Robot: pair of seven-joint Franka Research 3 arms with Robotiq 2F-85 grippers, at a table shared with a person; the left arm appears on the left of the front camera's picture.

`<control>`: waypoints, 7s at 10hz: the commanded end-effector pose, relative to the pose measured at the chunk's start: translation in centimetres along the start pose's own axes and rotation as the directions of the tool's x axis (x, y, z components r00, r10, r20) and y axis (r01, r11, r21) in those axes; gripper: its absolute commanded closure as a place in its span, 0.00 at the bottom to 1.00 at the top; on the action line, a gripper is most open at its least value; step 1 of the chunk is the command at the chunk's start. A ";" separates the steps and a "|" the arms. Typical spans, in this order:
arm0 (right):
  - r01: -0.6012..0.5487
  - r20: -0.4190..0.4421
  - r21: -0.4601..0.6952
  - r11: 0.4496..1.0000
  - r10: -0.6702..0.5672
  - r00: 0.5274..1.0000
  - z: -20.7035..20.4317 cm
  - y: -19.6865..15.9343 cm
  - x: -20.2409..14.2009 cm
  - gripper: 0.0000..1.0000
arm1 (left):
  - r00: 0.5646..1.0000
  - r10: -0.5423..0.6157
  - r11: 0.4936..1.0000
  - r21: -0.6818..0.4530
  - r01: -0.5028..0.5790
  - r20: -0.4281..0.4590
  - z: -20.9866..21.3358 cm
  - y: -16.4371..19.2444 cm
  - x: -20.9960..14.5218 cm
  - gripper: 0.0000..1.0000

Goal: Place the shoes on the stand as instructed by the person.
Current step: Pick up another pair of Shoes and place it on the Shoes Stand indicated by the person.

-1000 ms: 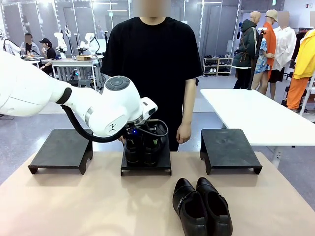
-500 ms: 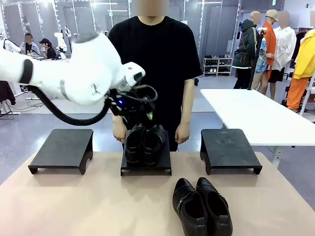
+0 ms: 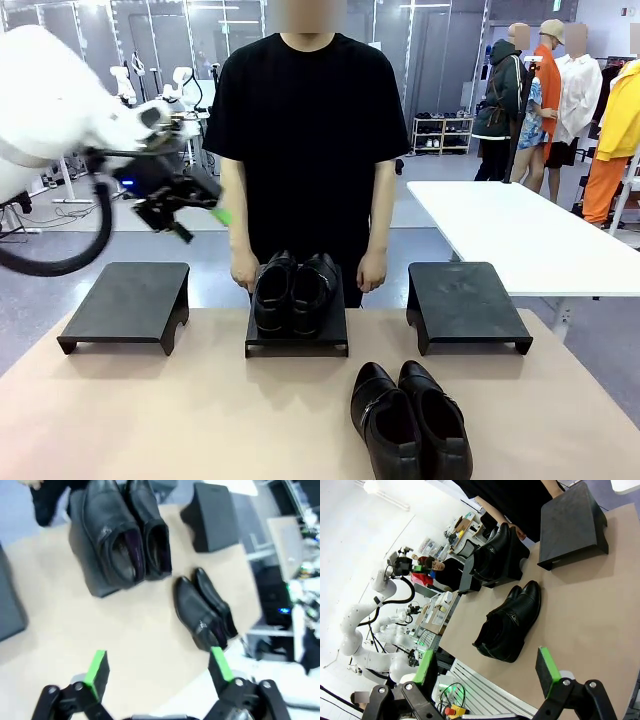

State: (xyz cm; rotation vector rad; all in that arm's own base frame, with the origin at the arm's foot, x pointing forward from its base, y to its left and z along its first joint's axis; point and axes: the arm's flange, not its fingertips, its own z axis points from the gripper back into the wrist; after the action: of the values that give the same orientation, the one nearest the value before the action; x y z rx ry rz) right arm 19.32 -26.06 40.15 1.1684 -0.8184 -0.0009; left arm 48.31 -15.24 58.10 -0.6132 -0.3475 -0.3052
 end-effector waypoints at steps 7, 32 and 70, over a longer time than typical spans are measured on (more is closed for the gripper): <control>-0.021 0.018 0.008 1.000 0.021 1.000 0.1 0.1 0.0 0.00 | 0.967 0.162 0.891 -0.450 -0.059 0.194 12.0 21.8 -22.2 0.00; -0.021 0.018 0.008 1.000 0.021 1.000 0.1 0.1 0.0 0.00 | 0.845 0.434 0.733 -0.668 -0.131 0.311 11.7 32.9 -40.0 0.00; -0.484 -0.764 -0.557 0.675 -0.186 0.618 -42.4 9.4 -10.1 0.00 | 0.845 0.434 0.733 -0.668 -0.131 0.311 11.7 32.9 -40.0 0.00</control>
State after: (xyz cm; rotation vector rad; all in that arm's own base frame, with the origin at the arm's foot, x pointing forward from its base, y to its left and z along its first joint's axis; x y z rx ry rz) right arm 33.59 16.96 38.18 0.2196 -0.0452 0.3368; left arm 22.44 24.49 34.16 -1.3994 -0.5915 0.0646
